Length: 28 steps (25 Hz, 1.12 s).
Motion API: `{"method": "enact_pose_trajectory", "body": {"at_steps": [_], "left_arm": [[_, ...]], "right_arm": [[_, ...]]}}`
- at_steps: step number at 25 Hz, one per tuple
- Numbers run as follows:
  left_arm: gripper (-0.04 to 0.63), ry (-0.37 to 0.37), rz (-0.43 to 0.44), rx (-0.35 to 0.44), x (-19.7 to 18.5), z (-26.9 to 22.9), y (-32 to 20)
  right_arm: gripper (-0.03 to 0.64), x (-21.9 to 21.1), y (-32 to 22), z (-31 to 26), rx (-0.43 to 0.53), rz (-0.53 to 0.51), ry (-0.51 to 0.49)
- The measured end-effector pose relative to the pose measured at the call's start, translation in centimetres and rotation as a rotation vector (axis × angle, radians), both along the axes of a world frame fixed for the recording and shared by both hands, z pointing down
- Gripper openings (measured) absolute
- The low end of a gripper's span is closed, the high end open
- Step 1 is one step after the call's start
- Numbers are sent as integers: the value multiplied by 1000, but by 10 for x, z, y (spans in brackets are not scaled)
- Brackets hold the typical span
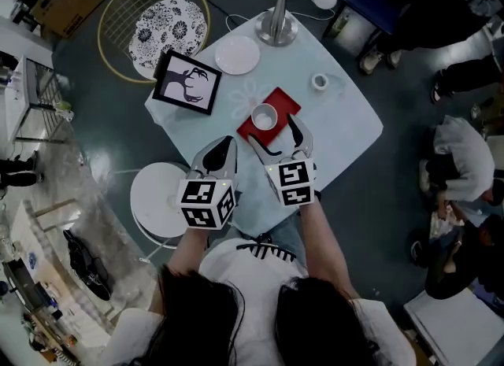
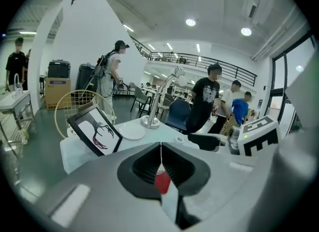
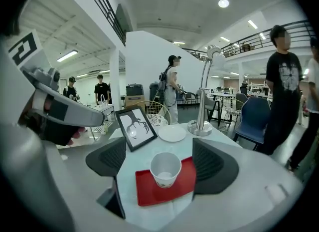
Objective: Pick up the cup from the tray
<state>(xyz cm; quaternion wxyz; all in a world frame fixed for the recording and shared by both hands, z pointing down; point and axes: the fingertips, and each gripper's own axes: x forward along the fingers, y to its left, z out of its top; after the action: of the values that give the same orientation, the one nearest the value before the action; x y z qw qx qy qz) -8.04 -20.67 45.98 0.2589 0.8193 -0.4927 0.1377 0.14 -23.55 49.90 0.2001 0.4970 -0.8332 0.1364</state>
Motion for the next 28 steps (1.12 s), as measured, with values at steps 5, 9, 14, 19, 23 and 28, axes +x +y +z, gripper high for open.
{"method": "enact_pose_trajectory", "body": {"at_steps": [5,9,14,19,23,28], "left_arm": [[0,-14,-35,-23,7,8,-21],[1,-31,-56,-44,10,16,-28],[0,-56,-77,-58,15,27,-35],[0,-59,-105,-83,13,39,-37],[1,-66,-110,-93,14,43,-37],[0,-72,-115,-92,13,44,-40]], "right_arm": [[430,-3,-22,34,-78,-53,4],[434,-8,-28,61,-139,-92,0],[433,-13,-40,87,-187,-124,1],[433,-16,-48,104,-233,-132,-15],[417,-15,-47,119,-268,-146,13],[404,-15,-48,121,-292,-144,-4]]}}
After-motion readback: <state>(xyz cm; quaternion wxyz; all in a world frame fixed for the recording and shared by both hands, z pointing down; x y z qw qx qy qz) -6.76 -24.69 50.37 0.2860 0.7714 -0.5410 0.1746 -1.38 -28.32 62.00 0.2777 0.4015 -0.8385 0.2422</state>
